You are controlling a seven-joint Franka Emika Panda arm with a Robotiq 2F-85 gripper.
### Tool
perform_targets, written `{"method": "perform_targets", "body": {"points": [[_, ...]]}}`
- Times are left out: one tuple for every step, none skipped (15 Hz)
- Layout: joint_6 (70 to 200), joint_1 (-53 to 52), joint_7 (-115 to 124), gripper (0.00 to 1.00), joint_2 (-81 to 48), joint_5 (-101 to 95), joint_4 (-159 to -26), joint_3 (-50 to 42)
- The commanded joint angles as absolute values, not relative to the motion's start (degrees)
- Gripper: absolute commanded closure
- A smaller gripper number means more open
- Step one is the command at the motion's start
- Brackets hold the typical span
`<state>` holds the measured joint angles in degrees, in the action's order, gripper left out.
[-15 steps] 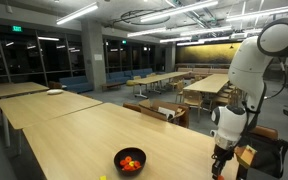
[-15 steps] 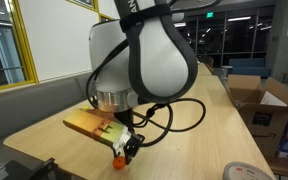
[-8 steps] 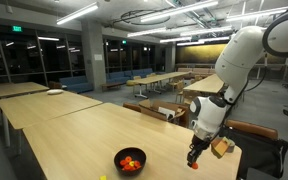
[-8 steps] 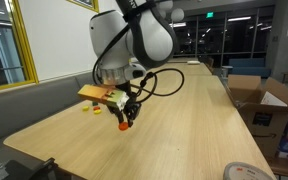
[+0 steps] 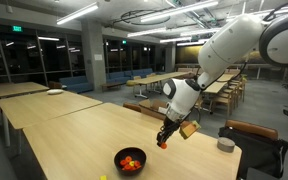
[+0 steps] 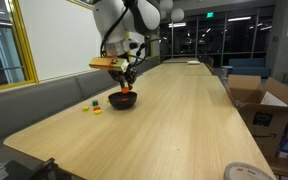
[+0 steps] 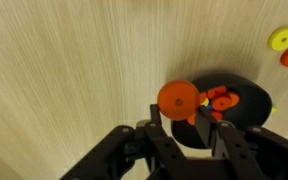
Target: Pick up the orange object from the right and yellow object from the left near the bowl and put them in the bowl
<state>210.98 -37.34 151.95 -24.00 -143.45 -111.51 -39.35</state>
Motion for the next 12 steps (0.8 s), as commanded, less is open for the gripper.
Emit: {"method": "perform_targets", "body": {"points": [[217.19, -38.02, 155.17, 0.76, -29.81, -142.82, -99.80, -39.83], [217.98, -37.62, 155.16, 0.76, -30.66, -142.18, -97.83, -39.34], [218.64, -37.17, 155.11, 0.76, -31.59, -141.44, -95.84, -38.76], [219.02, -36.77, 155.00, 0.76, -32.66, -140.61, -94.19, -38.24], [219.42, -36.44, 154.85, 0.76, -33.60, -139.77, -92.59, -37.81], [219.42, -36.00, 154.58, 0.76, -34.35, -138.75, -91.45, -37.24], [219.37, -35.34, 154.27, 0.76, -35.45, -137.45, -90.25, -36.48], [219.53, -34.83, 154.17, 0.76, -36.37, -136.43, -89.13, -35.85], [219.93, -34.32, 154.29, 0.76, -37.71, -135.46, -87.65, -35.25], [220.15, -33.94, 154.49, 0.76, -39.05, -134.81, -86.36, -34.84], [220.35, -33.64, 154.69, 0.76, -40.04, -134.35, -85.30, -34.55], [220.68, -33.34, 154.84, 0.76, -41.11, -133.96, -84.21, -34.34]]}}
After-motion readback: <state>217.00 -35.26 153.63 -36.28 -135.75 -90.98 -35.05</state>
